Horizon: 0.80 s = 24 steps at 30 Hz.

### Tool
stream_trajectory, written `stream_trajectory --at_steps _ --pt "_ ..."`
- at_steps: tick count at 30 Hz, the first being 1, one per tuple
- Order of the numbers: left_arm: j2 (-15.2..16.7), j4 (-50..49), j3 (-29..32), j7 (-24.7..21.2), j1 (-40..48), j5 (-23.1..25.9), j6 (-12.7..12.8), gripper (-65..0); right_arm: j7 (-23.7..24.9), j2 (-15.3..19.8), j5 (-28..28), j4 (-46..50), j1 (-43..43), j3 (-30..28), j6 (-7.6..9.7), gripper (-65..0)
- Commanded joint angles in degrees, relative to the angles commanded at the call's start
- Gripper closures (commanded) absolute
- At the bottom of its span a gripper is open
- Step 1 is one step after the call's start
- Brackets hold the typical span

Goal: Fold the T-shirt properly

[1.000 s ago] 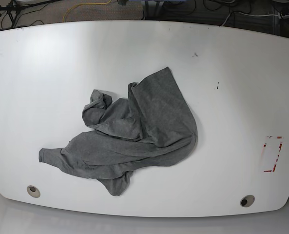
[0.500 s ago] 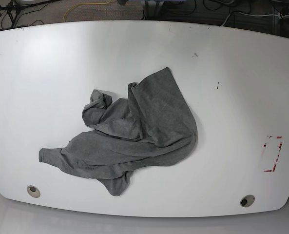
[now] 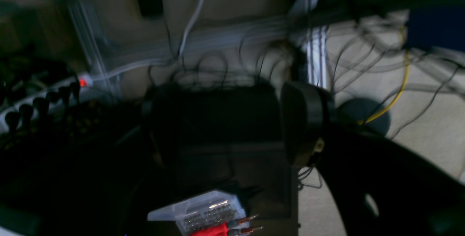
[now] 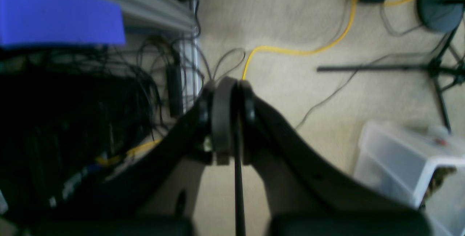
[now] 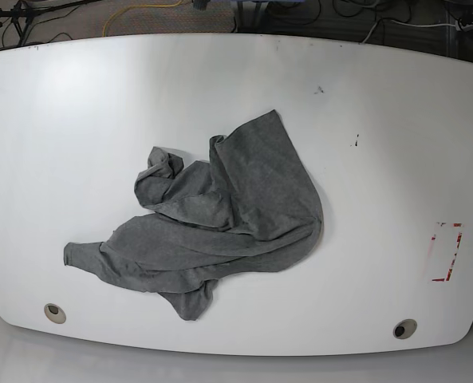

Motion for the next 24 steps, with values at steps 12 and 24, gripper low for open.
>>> stream_trajectory --at_steps 12,24 --pt "0.1 6.1 -0.3 0.3 3.2 -1.7 0.0 -39.0 0.4 0.0 0.6 7.0 -3.4 0.0 0.09 -3.4" --pt "-1.0 10.4 -0.3 0.3 6.0 -8.7 0.1 -39.2 0.6 -0.4 0.5 14.0 -6.8 0.4 0.03 -3.4"
